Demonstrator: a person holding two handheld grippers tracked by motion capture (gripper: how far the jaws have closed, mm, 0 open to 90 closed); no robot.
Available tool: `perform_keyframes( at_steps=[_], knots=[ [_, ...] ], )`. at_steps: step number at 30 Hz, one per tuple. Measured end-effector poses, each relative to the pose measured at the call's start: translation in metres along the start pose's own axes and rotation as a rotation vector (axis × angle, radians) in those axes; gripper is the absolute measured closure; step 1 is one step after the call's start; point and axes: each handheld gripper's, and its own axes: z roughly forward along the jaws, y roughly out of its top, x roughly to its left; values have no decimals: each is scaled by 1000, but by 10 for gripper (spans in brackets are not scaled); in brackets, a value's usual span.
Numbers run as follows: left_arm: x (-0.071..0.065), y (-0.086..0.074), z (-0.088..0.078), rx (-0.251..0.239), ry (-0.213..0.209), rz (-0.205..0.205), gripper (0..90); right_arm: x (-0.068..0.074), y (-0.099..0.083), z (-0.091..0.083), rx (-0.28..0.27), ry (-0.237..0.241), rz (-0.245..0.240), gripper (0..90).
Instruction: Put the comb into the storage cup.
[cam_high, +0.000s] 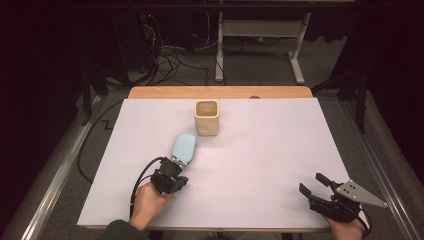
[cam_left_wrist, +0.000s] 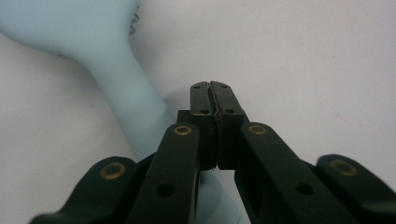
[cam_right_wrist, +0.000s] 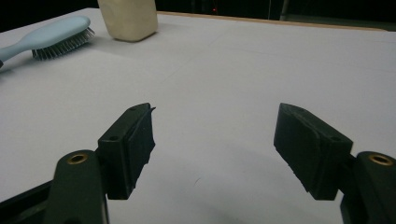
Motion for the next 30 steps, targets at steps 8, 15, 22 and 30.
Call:
perform_keyframes(
  at_steps=[8,15,22,30],
  knots=[
    [9,-5,-5,-5,19,-21,882,0,0,1,1,2,0,291],
    [13,-7,-7,-10,38,-33,879,0,0,1,2,3,0,291],
    [18,-8,-8,-11,64,-42,878,0,0,1,2,4,0,291],
    [23,-9,-9,-9,86,-52,876,0,0,1,2,4,-2,291]
  ],
)
